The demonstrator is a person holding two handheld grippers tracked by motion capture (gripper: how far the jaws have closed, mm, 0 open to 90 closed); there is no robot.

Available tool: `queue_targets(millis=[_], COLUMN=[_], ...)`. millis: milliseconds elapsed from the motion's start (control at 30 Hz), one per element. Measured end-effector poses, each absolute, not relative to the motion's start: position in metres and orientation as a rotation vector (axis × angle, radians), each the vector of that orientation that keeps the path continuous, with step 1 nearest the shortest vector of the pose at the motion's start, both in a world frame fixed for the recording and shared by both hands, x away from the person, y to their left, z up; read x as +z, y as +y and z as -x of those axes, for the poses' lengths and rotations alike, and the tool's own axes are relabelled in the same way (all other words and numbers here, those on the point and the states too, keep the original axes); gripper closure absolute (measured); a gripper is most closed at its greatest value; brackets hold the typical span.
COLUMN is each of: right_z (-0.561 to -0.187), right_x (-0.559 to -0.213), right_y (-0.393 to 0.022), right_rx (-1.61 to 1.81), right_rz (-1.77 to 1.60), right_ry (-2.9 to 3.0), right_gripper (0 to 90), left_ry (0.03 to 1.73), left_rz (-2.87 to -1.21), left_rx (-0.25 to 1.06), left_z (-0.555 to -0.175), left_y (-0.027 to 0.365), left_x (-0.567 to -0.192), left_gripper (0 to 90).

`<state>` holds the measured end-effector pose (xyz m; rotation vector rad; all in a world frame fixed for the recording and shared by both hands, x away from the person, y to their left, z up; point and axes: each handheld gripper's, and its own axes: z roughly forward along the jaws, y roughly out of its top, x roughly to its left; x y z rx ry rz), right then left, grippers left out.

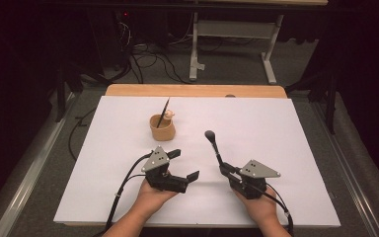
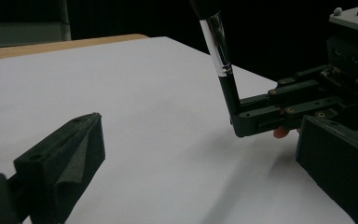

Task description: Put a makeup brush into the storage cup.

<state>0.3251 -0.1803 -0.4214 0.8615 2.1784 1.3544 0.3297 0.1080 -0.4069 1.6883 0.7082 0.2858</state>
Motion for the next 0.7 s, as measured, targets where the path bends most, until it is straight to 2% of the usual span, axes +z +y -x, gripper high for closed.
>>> queue_targets(millis=[700], right_z=[-0.314], right_x=[-0.424], right_y=[-0.155], right_rx=[1.411], right_rz=[-0.780], right_ry=[2.234], right_gripper=[81.4], left_ry=[0.704], left_rz=[-1.662], left_rx=[0.275], left_z=[-0.328], left_y=[0.109], left_x=[-0.404], left_gripper=[2.9])
